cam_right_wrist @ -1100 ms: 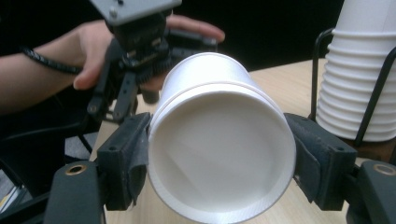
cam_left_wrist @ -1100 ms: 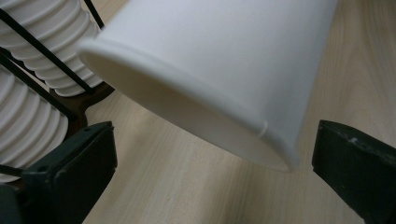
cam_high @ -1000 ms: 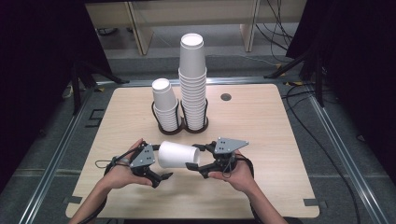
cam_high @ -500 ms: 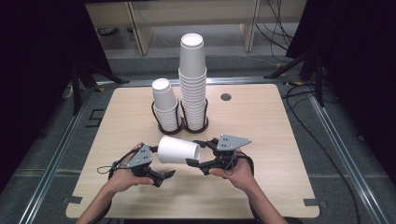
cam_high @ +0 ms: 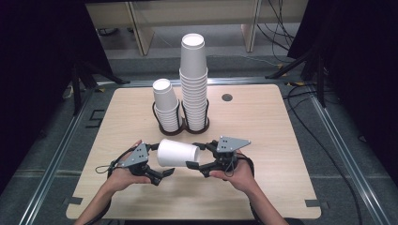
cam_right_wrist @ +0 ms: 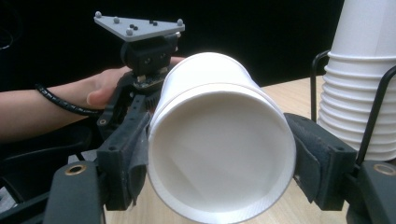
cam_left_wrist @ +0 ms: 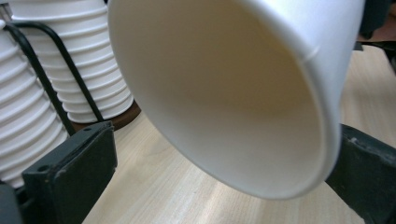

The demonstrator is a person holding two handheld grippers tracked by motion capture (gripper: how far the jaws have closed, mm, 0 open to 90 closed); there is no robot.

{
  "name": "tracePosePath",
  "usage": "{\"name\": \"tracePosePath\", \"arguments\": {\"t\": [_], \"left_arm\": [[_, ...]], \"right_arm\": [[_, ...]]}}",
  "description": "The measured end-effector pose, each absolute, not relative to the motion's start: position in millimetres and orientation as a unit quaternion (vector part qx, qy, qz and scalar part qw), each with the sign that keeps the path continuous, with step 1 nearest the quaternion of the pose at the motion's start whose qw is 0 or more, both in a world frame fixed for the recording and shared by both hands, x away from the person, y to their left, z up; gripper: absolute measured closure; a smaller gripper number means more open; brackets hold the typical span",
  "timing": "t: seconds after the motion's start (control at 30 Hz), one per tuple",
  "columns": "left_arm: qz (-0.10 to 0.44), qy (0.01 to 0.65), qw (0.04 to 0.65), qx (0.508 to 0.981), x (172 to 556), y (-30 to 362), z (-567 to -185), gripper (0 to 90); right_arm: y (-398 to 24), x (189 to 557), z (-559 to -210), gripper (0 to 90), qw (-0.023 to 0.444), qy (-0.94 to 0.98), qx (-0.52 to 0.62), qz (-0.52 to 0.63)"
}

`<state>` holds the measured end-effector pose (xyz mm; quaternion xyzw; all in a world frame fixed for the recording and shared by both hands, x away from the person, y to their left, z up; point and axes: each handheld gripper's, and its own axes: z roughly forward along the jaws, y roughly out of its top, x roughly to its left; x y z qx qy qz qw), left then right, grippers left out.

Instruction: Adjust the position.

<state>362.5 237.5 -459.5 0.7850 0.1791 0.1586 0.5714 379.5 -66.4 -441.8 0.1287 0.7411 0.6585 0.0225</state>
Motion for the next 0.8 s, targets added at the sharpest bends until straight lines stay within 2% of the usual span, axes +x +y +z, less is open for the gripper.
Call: {"name": "tracePosePath", "arguments": {"t": [0.1, 0.43, 0.8], "left_arm": [[0.162, 0.175, 0.570, 0.787, 363.4, 238.2, -458.4, 0.0], [0.164, 0.157, 0.566, 0.792, 362.5, 236.1, -454.3, 0.0], [0.170, 0.127, 0.556, 0.804, 358.2, 232.9, -448.3, 0.0]], "right_arm": [[-65.9, 379.3, -442.6, 27.6, 0.010, 0.743, 0.127, 0.657], [-66.0, 381.9, -443.4, 27.7, 0.022, 0.744, 0.113, 0.658], [-65.5, 381.2, -445.9, 27.7, 0.001, 0.755, 0.106, 0.647]]}}
